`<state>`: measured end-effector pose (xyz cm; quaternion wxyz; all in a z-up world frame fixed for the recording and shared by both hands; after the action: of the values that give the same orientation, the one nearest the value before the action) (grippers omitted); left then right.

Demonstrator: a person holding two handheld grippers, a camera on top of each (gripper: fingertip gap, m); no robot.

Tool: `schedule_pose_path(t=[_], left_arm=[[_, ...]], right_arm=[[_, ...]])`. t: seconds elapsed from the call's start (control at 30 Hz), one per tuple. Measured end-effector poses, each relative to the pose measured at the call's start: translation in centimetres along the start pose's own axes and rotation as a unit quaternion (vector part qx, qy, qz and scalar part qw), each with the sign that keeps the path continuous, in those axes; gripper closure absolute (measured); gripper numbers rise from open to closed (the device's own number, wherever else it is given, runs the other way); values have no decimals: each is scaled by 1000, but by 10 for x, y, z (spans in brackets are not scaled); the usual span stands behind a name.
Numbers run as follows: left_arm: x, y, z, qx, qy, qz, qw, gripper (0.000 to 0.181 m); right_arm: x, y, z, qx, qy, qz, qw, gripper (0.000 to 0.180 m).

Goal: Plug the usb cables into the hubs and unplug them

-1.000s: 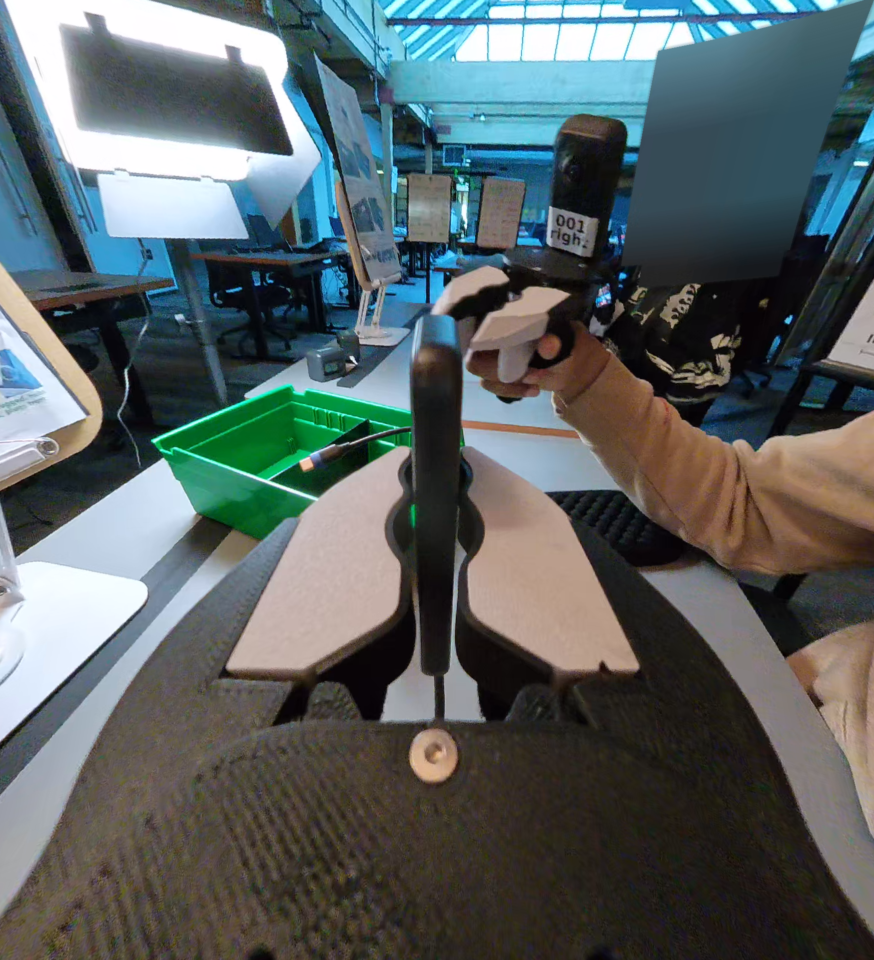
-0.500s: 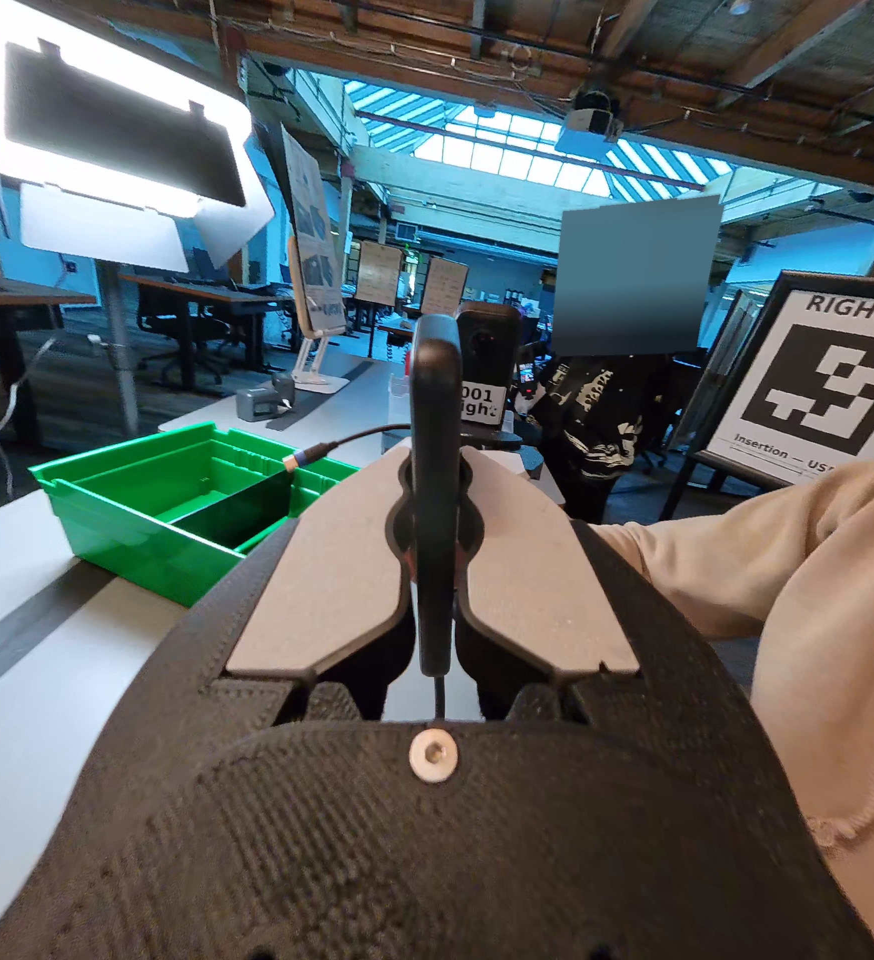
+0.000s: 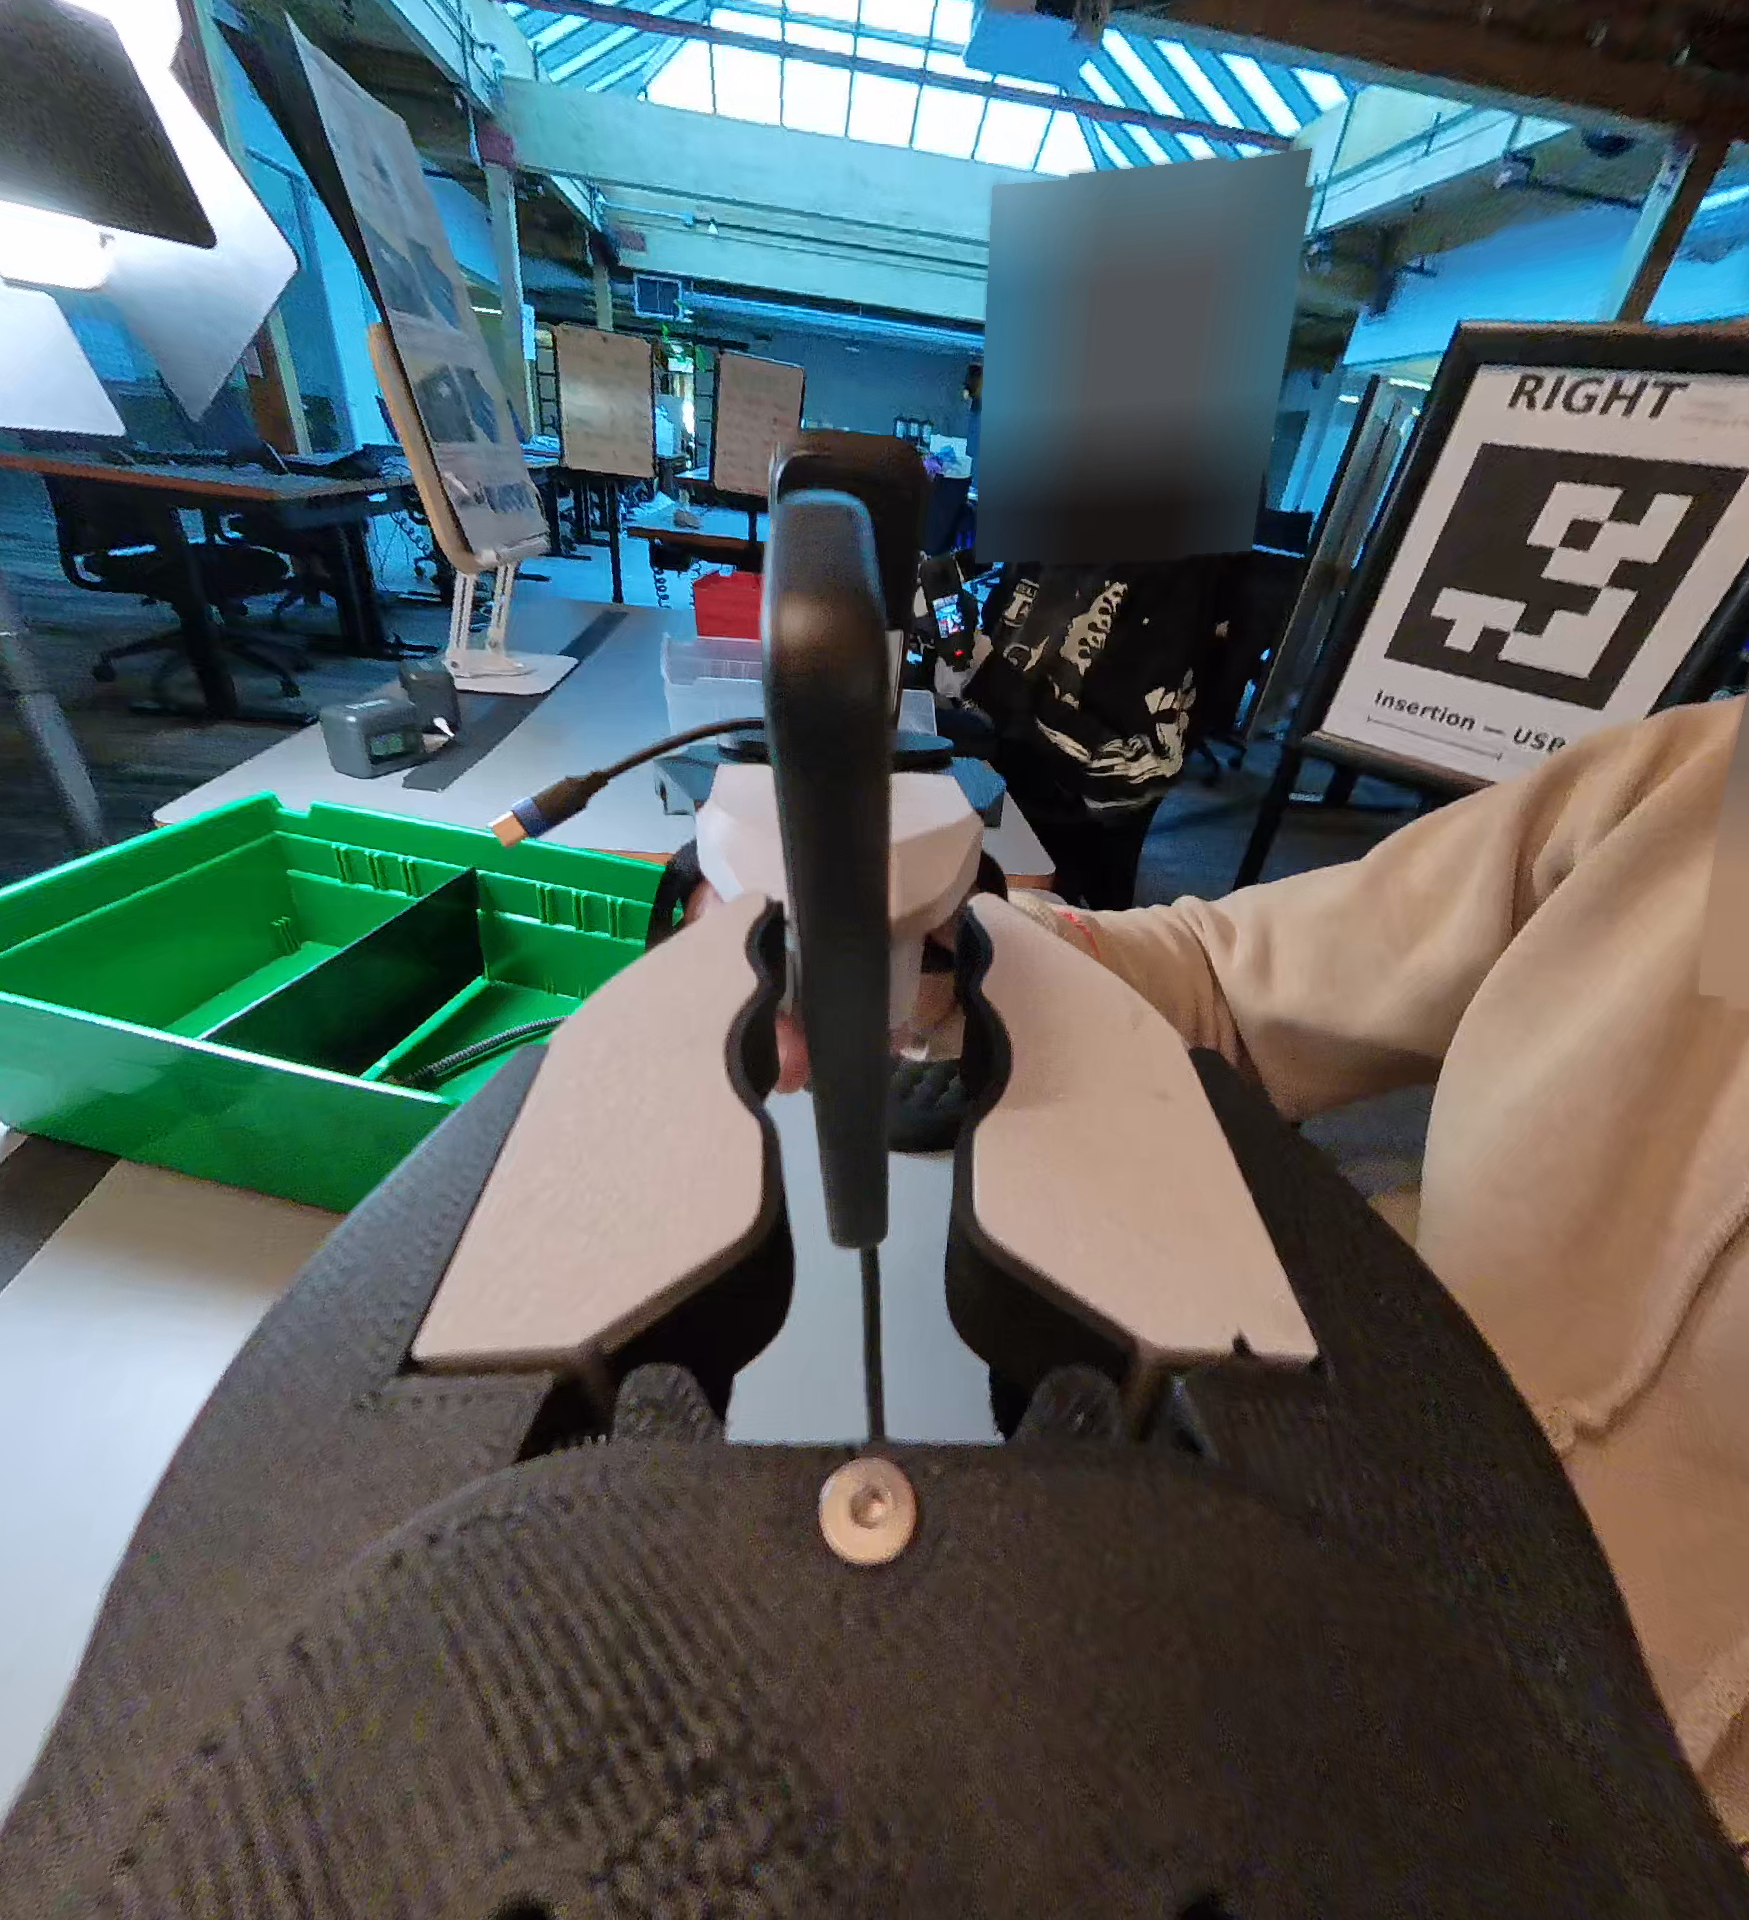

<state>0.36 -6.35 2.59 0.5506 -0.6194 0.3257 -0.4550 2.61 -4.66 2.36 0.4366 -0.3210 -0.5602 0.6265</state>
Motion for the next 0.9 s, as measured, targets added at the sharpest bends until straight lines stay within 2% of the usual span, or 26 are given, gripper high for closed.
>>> schedule_pose_path(t=[0.13, 0.2, 0.43, 0.53, 0.6, 0.7, 0.8, 0.9], left_arm=[[-4, 10, 3, -33, -13, 23, 999, 154], [-4, 12, 5, -36, -18, 30, 999, 167], [-4, 8, 2, -54, -34, 37, 997, 168], [-7, -18, -30, -8, -53, 40, 998, 168], [-11, -30, -57, -7, -89, 54, 995, 168], [-15, -36, -68, -9, -127, 67, 990, 168], [-16, -29, -58, -14, -114, 54, 992, 168], [-21, -18, -48, -39, -123, 57, 990, 168]], right_arm=[[0, -7, -4, 18, -6, 9, 1000, 173], [0, -6, -4, 10, -4, 4, 1000, 172], [-1, -9, -6, 2, -3, -17, 1000, 172], [18, -38, -45, 55, 19, -10, 998, 172], [32, -38, -67, -1, 67, -46, 997, 172], [56, -22, -86, -104, 130, -37, 985, 172], [82, 14, -114, -225, 200, 7, 954, 172], [98, 52, -154, -350, 248, 45, 902, 172]])
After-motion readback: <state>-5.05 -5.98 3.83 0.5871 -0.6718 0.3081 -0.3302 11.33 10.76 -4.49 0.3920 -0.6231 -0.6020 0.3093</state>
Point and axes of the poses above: each gripper's, where its closed fingertips meet, z out along the fingers, y out of its underside, x = y × z across the jaws, the point moved 2 cm from there along -z, back along the fingers, and after that the axes turned 6 degrees about -z, right-handed, at the moved point
